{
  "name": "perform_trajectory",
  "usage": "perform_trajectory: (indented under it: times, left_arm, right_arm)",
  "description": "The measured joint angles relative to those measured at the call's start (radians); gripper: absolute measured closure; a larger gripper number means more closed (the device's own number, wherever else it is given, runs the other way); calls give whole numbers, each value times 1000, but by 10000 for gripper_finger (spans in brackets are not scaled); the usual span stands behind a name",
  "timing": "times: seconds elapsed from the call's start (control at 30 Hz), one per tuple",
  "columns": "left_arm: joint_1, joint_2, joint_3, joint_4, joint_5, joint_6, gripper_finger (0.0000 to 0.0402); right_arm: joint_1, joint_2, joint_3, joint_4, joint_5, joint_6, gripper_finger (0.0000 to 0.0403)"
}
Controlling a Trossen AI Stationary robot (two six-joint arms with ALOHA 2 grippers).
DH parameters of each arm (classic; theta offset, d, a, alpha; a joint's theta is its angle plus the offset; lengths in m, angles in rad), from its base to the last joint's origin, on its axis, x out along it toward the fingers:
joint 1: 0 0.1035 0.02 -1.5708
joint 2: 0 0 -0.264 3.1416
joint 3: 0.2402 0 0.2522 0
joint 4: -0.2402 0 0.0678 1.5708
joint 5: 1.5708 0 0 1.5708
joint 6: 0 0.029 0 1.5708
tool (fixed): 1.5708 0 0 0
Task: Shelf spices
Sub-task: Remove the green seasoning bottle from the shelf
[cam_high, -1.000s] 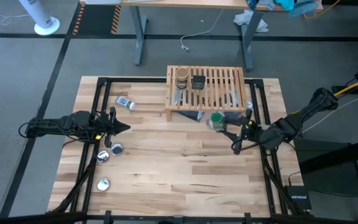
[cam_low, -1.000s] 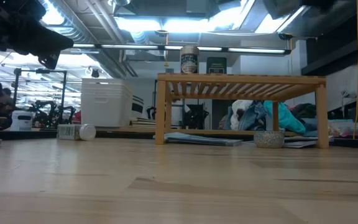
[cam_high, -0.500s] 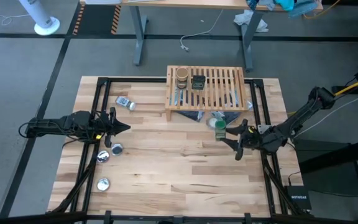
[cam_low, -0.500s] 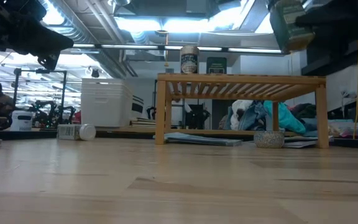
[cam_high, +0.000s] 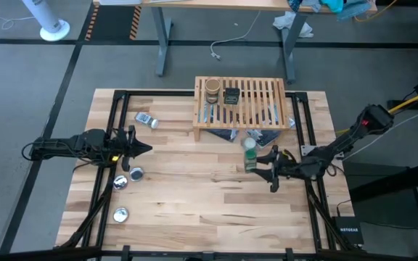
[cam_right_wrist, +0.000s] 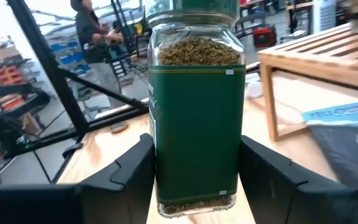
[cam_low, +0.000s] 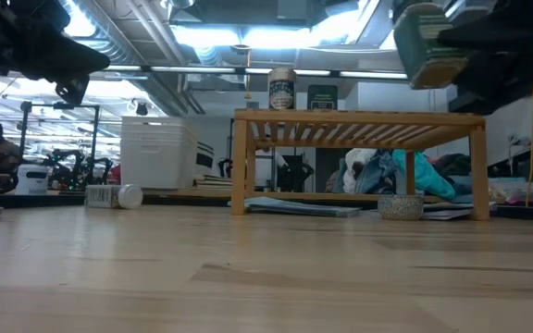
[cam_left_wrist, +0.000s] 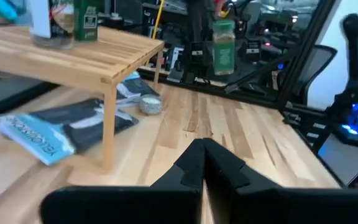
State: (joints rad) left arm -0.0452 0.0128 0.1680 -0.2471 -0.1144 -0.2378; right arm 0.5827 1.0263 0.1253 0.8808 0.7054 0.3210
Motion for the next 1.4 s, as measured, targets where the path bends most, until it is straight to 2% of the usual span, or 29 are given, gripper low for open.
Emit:
perform_trajectory:
  times: [0.17, 0.5, 0.73, 1.2, 1.4]
  left_arm:
    - [0, 0, 0, -4, -1, -42, 402]
    - [0, 0, 0, -13, -1, -4, 402]
    - [0, 0, 0, -94, -1, -66, 402]
    - [0, 0, 0, -384, -1, -66, 402]
    - [0, 0, 0, -504, -1, -66, 402]
  right_arm:
    - [-100, 179, 0, 180, -156, -12, 201]
    - [-200, 490, 5, 476, -280, -12, 201]
    - [-206, 592, 69, 488, -299, -15, 201]
    - [-206, 618, 167, 405, -261, -91, 201]
    - [-206, 755, 255, 403, -247, -92, 201]
